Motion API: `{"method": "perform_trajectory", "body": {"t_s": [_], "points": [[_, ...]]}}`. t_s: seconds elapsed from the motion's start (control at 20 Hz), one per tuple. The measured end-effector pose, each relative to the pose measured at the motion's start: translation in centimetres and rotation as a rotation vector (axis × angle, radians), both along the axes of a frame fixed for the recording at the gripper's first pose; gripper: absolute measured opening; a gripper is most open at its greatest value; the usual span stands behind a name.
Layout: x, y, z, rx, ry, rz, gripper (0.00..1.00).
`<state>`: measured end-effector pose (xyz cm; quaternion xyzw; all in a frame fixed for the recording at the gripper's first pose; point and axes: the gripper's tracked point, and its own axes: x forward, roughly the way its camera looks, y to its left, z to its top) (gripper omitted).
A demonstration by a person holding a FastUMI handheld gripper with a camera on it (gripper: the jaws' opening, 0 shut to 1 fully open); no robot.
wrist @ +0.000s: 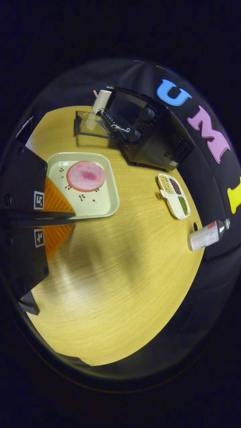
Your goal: Open the toaster oven, put the food inside, and close the toaster oven door.
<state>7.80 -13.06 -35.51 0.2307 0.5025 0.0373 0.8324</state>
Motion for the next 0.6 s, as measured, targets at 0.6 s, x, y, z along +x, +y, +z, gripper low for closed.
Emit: {"method": "perform_trajectory", "body": {"t_s": [0.6], "points": [[-2.3,2.2,7.7,0.234,-0.042,-0.313,0.06]]}}
